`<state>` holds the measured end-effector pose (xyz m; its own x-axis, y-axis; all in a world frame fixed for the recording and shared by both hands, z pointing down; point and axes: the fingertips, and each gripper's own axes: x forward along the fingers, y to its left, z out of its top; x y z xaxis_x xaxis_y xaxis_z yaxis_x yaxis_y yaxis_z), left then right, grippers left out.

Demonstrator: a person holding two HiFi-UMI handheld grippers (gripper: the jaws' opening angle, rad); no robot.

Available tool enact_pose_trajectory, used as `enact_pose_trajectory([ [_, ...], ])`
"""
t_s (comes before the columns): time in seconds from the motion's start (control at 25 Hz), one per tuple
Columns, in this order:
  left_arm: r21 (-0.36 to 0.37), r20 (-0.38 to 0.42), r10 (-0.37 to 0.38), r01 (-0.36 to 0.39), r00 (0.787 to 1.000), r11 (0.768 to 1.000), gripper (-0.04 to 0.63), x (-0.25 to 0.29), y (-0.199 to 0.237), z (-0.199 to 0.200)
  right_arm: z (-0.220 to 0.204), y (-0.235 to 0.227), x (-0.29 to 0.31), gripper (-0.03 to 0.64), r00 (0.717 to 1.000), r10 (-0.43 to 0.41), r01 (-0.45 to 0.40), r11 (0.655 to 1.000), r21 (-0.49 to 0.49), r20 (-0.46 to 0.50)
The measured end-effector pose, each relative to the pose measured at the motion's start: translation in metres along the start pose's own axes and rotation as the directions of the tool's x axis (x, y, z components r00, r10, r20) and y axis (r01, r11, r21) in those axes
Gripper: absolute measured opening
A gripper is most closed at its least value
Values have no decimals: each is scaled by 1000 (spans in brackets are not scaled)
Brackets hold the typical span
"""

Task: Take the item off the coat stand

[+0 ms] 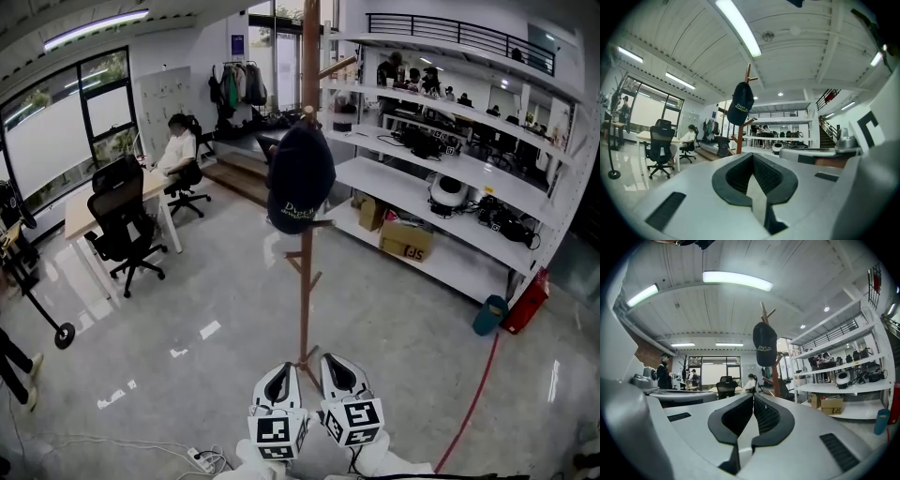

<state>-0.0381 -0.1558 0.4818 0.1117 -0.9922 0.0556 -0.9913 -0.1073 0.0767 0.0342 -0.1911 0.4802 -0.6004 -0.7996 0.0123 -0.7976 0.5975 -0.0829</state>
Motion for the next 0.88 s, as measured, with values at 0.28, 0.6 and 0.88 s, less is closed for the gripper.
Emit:
enact_pose_trajectory([
  [0.28,-3,-2,-7,7,1000,1000,-12,23,17,3,3,-2,27,11,1000,-4,4,1000,-5,4],
  [0.6,1,3,-46,46,999,999,-12,56,32,14,12,-14,61,11,999,-39,39,999,-7,24],
  [0.88,10,11,-87,86,996,996,-12,87,47,26,17,-16,94,11,998,-57,58,998,-14,32],
])
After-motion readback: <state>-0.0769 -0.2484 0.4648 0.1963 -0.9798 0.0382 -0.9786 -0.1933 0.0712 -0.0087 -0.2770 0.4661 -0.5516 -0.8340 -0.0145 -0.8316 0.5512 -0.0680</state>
